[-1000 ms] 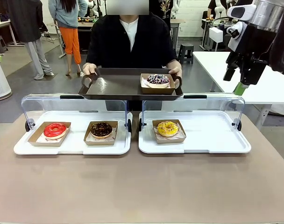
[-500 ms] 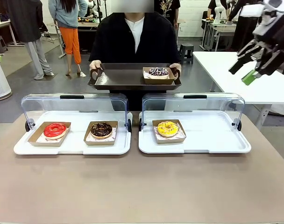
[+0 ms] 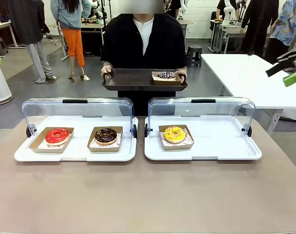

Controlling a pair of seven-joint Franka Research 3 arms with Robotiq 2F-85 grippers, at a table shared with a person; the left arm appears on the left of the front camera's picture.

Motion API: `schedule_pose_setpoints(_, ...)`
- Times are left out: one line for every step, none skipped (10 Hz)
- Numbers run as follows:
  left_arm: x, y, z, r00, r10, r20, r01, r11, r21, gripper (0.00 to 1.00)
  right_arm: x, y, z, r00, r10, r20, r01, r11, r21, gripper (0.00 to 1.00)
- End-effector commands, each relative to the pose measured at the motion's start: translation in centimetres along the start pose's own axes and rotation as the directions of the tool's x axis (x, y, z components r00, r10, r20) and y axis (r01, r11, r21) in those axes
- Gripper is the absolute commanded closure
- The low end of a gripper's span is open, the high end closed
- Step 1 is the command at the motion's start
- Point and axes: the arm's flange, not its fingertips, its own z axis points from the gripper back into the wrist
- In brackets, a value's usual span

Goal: Provide the desired donut to the person.
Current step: Place the picked Paper togo box onto the Handle tray extended by the person.

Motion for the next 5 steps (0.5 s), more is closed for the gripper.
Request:
schedule_pose_setpoints(0.2, -0.1, 0.2, 1.000, -0.004, 0.010, 0.004, 1.000, -0.005, 0.00, -2.6, -0.3, 1.2, 0.992, 0.084, 0.090, -0.081, 0.996, -0.034, 0.00)
schedule_pose_setpoints(0.2, -0.1, 0.2, 1.000, -0.004, 0.010, 0.004, 1.000, -0.005, 0.00, -4.1, -0.3, 2.0, 0.986, 0.096, 0.138, -0.086, 0.993, -0.074, 0.00)
schedule_pose_setpoints(0.2, -0.1, 0.2, 1.000, -0.004, 0.010, 0.004, 1.000, -0.005, 0.00, -5.2, -0.4, 2.7, 0.982, 0.096, 0.164, -0.079, 0.991, -0.108, 0.00)
schedule_pose_setpoints(0.2, -0.1, 0.2, 1.000, -0.004, 0.010, 0.004, 1.000, -0.005, 0.00, -5.4, -0.4, 3.1, 0.984, 0.085, 0.156, -0.064, 0.989, -0.133, 0.00)
schedule_pose_setpoints(0.2, -0.1, 0.2, 1.000, -0.004, 0.010, 0.004, 1.000, -0.005, 0.00, -4.5, -0.2, 2.9, 0.992, 0.068, 0.105, -0.058, 0.994, -0.096, 0.00)
